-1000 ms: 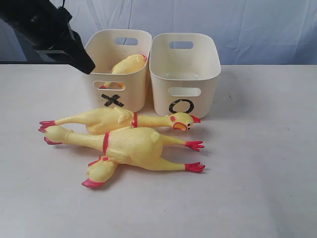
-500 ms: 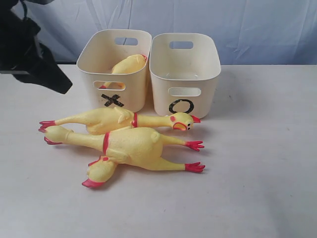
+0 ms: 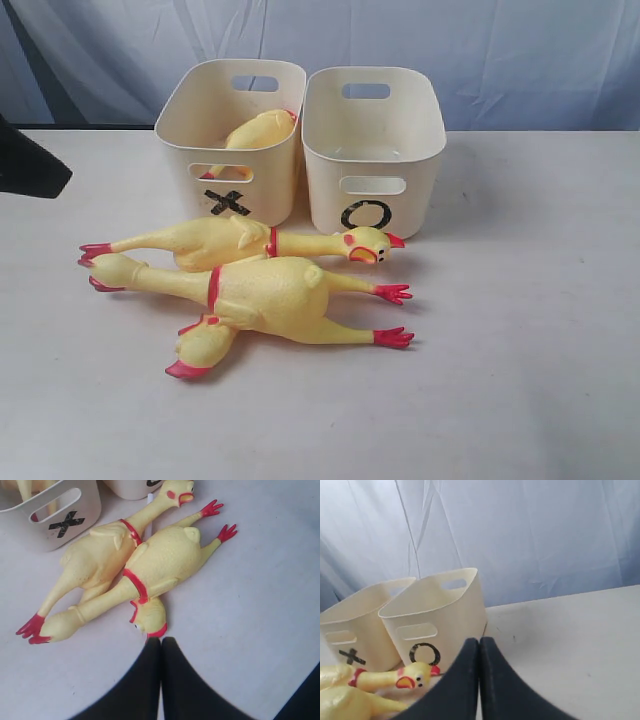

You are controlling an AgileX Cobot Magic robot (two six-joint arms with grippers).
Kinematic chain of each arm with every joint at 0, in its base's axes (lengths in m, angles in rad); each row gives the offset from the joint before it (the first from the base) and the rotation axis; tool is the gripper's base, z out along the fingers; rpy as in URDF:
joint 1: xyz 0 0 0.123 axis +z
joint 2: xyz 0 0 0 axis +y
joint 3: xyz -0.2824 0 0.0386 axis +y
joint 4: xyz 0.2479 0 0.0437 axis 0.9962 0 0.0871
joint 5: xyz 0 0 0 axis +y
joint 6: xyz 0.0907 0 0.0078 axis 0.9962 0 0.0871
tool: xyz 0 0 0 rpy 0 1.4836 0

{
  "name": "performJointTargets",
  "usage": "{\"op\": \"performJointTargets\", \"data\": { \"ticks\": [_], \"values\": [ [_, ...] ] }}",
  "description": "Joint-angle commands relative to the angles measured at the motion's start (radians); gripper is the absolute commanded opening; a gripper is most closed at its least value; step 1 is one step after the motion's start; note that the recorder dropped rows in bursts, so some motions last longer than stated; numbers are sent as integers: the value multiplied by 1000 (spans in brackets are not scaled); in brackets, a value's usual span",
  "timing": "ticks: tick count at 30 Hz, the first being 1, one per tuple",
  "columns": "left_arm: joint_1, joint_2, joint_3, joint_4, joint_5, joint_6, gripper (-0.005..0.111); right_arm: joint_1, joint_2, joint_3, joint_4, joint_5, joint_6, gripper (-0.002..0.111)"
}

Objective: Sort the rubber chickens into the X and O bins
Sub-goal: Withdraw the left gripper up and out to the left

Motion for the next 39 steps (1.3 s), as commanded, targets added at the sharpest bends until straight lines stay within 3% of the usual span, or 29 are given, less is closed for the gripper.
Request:
{"op": "performJointTargets", "data": {
  "ticks": [1, 10, 14, 17, 26, 33, 39],
  "values": [
    [0, -8, 7, 4, -1, -8, 0, -5, -5, 1, 63, -63, 2, 0],
    [0, -8, 7, -3, -54, -6, 0, -5, -5, 1, 87, -291, 35, 0],
    [0, -8, 7, -3, -85, -6, 0, -5, -5, 1, 154, -304, 221, 0],
    [0, -8, 7, -3, -85, -24, 0, -5, -5, 1, 130, -285, 244, 0],
    [0, -8, 9, -14, 19, -101, 0, -5, -5, -234, 34, 56, 220, 0],
    [0, -10, 18, -22, 25, -123, 0, -5, 135, -450, 52, 350, -61, 0],
    [0, -56, 138, -22, -33, -140, 0, 44, 339, -574, 182, 544, -328, 0]
  ]
}}
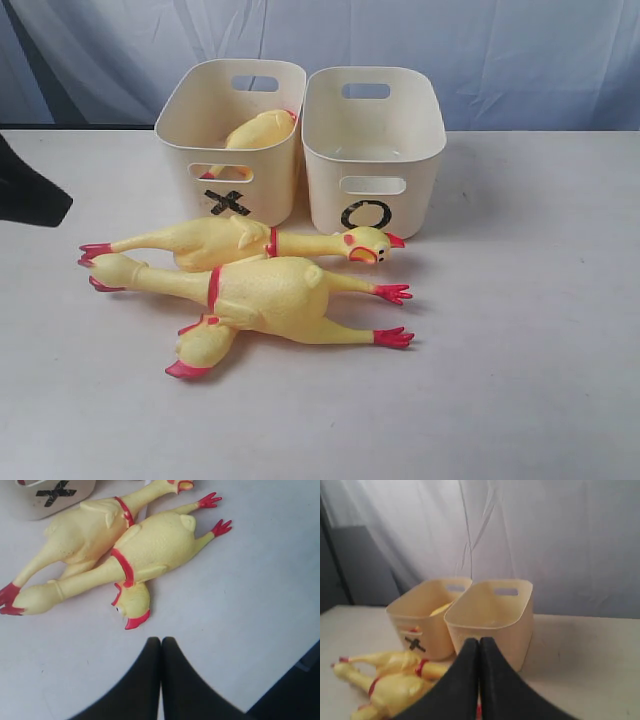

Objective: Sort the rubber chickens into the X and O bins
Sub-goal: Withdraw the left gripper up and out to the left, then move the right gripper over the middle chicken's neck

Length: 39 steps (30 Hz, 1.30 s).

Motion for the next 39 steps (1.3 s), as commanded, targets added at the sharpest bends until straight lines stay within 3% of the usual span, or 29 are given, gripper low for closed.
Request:
{"op": "performJointTargets", "data": {
  "ticks": [1, 15, 22, 39],
  "values": [
    [0, -51, 104, -14, -51, -14, 0, 56, 138, -74, 78, 133, -187, 0],
    [0, -373, 300, -14, -192, -69, 0, 194, 587, -231, 127, 271, -368, 0],
    [0, -499, 303, -6, -192, -103, 0, 311, 781, -311, 194, 246, -489, 0],
    [0, -695, 354, 105, -142, -181, 0, 640, 1243, -628, 166, 120, -564, 1]
  ]
}}
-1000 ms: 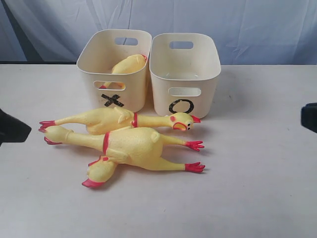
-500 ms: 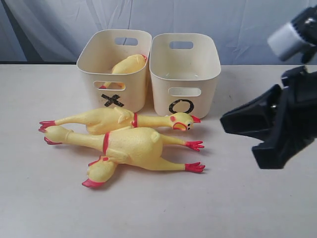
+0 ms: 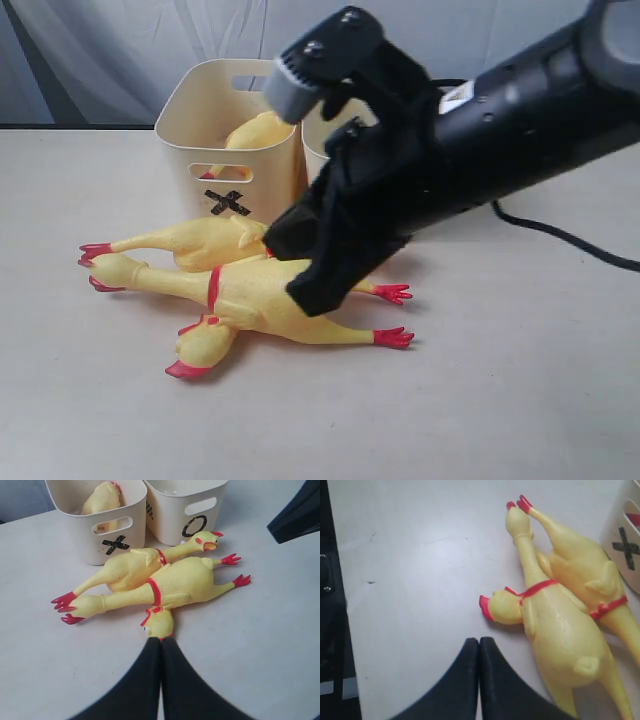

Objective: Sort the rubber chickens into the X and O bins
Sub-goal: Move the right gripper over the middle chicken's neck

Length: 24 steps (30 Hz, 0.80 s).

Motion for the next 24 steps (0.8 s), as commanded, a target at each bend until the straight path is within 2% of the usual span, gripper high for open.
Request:
{"op": "performJointTargets", "data": {
  "ticks": [1, 10, 15, 24],
  "values": [
    [0, -56, 49, 13, -2, -15, 0, 75, 112, -80, -36, -51, -23, 1],
    [0, -185, 75, 77, -25, -46, 0, 159, 299, -183, -176, -168, -38, 1],
    [0, -230, 75, 150, -23, -104, 0, 159, 369, -185, -181, -261, -49, 1],
    [0, -250, 75, 156, -21, -111, 0, 168, 446, -185, -222, -369, -52, 1]
  ]
}}
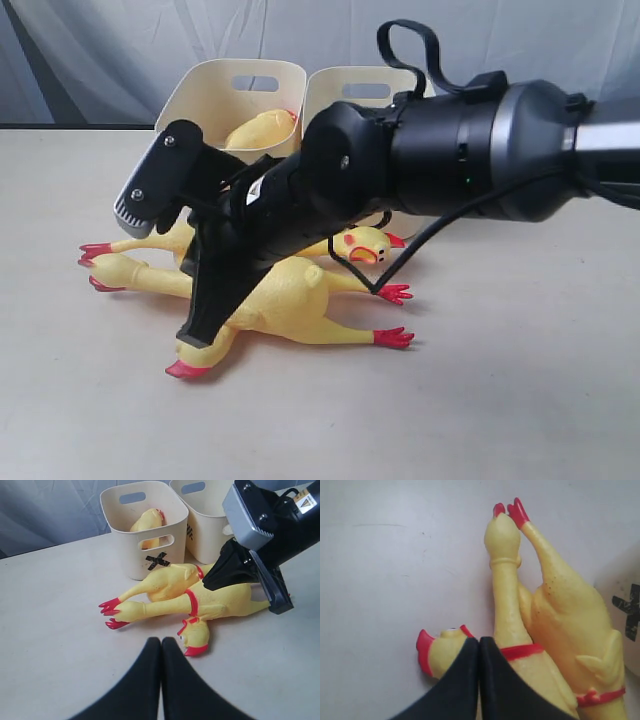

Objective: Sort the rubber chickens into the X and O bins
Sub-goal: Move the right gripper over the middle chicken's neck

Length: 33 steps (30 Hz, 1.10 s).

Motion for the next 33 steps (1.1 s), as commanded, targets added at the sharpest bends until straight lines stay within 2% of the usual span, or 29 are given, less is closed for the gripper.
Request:
{"op": "performJointTargets", "data": {
  "ticks": [1, 3, 7, 10, 23, 33],
  "values": [
    [0, -9, 2, 9, -10, -10, 0, 4, 24, -7, -13, -47, -8, 1],
    [0, -9, 2, 9, -8, -10, 0, 4, 25, -7, -13, -64, -8, 9],
    [0, -9, 2, 9, -8, -10, 0, 4, 25, -7, -2, -112, -8, 43],
    [0, -9, 2, 9, -8, -10, 0, 4, 25, -7, -3, -150, -8, 60],
    [0, -9, 2, 9, -6, -10, 0, 4, 87, -17, -65, -204, -10, 61],
    [0, -9, 2, 11, -6, -10, 0, 4, 174, -146, -52, -183, -10, 61]
  ]
}}
